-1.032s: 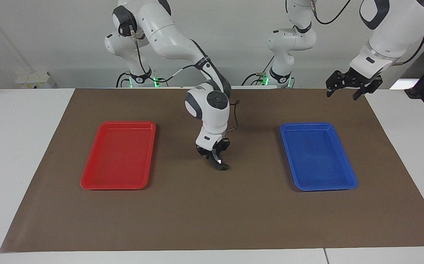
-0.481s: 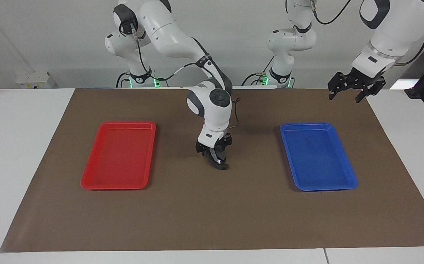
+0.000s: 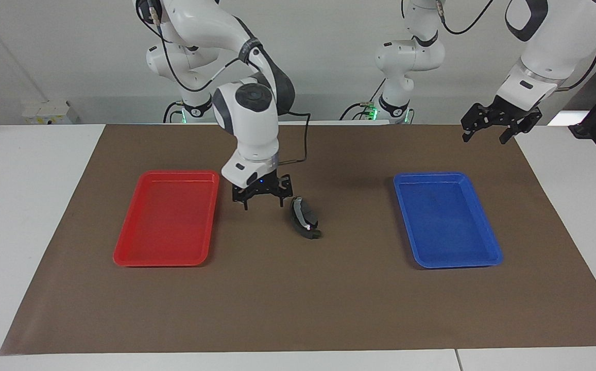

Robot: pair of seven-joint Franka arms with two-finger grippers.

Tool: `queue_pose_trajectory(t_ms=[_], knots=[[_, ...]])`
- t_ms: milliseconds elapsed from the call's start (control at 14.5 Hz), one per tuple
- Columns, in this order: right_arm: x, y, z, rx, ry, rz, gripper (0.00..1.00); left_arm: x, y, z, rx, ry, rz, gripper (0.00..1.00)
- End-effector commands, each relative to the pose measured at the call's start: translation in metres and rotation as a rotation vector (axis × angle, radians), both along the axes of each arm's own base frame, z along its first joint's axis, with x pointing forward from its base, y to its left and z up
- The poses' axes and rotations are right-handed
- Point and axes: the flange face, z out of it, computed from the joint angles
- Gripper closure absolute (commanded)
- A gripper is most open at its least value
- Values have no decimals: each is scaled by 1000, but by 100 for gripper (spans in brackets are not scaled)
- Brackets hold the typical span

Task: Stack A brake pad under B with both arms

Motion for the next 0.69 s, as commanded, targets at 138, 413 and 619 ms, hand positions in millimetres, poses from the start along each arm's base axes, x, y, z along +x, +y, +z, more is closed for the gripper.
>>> queue_pose_trajectory(t_ms=[138,413,619], knots=[[7,-103,61,5,-41,-150,0,-6,4,1,13,0,21,2],[-11,-195,113,-20,-16,-185,0,-6,4,1,13,0,22,2],[-34,-240,146,-35,13,-179,0,-6,4,1,13,0,22,2]])
